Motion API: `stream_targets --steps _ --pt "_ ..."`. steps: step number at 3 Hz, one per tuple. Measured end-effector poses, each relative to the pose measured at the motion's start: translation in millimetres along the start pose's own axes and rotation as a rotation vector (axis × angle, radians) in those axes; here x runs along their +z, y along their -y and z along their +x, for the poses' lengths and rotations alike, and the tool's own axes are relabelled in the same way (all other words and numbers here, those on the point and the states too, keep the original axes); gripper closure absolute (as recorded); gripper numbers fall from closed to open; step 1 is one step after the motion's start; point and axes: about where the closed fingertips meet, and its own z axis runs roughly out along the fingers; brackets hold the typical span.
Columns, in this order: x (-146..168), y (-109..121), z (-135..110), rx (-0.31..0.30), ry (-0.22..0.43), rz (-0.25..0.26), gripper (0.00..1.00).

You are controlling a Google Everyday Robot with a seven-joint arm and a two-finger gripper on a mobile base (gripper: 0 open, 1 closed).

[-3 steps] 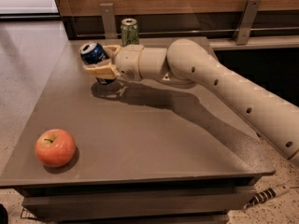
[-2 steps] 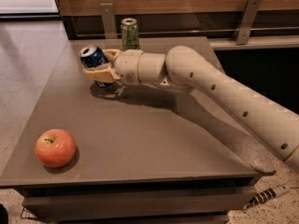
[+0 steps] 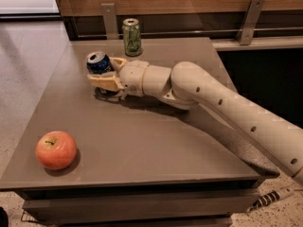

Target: Place pepsi can upright

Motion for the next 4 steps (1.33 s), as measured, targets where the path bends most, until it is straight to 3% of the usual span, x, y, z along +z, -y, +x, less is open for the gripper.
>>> stream_targets --steps 1,2,4 --pt "-11.1 -1.0 6.0 0.011 -0.004 0.026 1.00" --pt "-11.0 -1.0 5.5 0.011 -0.004 0.026 0.82" --pt "-11.0 -0.9 4.2 0.011 -0.004 0.026 0.37"
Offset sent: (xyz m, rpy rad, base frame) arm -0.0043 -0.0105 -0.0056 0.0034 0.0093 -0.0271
